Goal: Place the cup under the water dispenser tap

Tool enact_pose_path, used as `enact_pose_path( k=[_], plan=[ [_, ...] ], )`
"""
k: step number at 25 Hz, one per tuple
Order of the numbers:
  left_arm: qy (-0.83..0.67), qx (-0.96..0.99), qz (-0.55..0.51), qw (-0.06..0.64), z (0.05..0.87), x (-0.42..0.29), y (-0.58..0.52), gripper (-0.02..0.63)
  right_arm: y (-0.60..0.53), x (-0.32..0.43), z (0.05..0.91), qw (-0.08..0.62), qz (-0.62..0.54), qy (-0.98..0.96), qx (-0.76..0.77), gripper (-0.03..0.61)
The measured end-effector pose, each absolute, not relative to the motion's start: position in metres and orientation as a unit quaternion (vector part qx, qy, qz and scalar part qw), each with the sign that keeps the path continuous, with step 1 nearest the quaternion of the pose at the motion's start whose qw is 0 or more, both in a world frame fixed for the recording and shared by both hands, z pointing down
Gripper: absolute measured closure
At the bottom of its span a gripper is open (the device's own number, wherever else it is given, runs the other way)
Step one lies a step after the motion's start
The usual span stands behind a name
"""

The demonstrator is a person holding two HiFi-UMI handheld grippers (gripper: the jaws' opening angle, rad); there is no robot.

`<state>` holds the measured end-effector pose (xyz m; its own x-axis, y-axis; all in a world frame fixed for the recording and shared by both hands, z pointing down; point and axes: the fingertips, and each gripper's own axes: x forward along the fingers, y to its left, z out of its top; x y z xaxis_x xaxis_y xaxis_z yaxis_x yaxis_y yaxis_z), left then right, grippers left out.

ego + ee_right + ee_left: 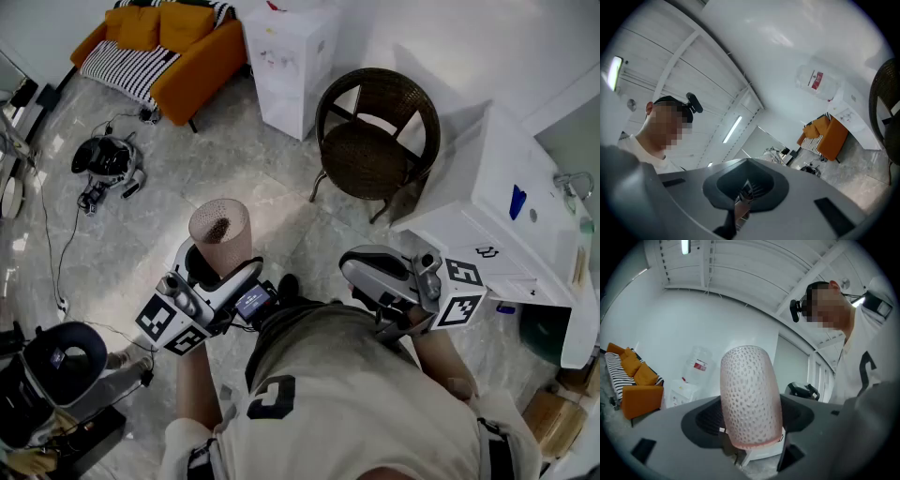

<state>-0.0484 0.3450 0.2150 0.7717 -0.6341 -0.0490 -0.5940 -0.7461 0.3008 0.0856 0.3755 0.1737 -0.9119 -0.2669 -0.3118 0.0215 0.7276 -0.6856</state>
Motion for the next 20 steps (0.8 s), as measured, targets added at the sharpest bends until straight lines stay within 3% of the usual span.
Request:
enact_pose_path(
  k=[6, 14, 20],
  plan=[
    [-0.310, 0.939, -0.058, 0.138, 0.209, -0.032, 0.337, 0.218, 0.368, 0.090, 0.179, 0.185, -0.384, 0.900, -0.091, 0.554],
    [-0.296, 0.945, -0.063, 0.120, 0.200, -0.047, 0.310, 0.218, 0.346, 0.065, 0.173, 0.222, -0.408, 0.882, -0.081, 0.552],
    [-0.321, 0.940, -0.061, 0.096, 0.196, -0.072, 0.292, 0.218, 0.330, 0.022, 0.186, 0.188, -0.431, 0.879, -0.078, 0.552]
  ],
)
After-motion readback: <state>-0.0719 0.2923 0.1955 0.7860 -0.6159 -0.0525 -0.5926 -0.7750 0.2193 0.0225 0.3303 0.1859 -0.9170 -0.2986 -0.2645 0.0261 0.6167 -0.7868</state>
